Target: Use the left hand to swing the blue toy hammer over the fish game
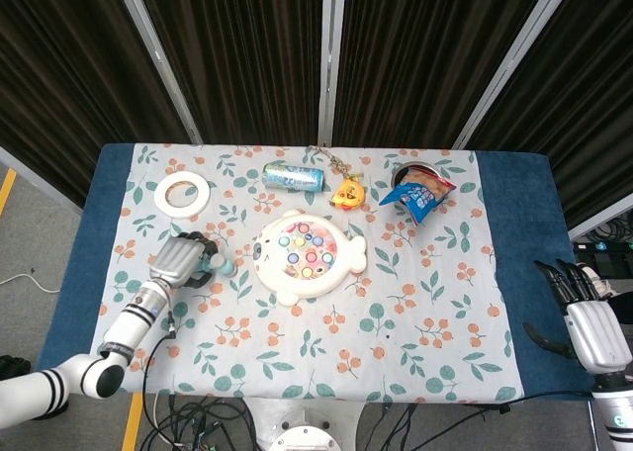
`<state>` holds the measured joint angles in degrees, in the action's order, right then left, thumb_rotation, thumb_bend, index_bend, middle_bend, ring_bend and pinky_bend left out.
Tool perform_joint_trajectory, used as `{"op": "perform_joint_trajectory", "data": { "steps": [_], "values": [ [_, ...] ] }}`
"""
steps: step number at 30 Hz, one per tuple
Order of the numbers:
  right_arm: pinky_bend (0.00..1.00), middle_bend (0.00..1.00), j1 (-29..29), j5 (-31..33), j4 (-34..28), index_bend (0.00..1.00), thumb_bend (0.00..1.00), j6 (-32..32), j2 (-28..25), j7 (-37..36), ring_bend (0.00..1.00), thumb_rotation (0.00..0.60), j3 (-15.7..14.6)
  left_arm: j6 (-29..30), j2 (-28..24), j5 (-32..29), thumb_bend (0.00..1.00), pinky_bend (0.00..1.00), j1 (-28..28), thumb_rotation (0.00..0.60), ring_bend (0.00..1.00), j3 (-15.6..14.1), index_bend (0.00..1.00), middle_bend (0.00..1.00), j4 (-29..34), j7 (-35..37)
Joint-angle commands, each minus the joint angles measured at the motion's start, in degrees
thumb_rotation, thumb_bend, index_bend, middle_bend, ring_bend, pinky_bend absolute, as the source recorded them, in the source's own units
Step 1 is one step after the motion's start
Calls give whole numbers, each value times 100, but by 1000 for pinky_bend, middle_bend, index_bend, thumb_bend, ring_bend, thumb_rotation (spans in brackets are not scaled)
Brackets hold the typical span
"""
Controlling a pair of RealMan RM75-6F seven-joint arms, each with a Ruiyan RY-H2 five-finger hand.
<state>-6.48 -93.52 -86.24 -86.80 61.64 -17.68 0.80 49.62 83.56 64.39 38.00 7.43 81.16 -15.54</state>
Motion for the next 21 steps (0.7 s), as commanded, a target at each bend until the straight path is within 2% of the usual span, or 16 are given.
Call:
{"op": "perform_joint_trajectory", "data": {
  "steps": [1,21],
  "values": [
    [0,153,-3,5,20,34,151,11,9,-19,0,600,-3,68,52,-122,326,290,48,579,215,-20,388,380,40,-212],
    [0,159,-31,32,90,33,148,78,36,-84,0,600,-8,313,256,-199,326,359,100,581,286,-98,435,453,-36,-545]
  ]
}}
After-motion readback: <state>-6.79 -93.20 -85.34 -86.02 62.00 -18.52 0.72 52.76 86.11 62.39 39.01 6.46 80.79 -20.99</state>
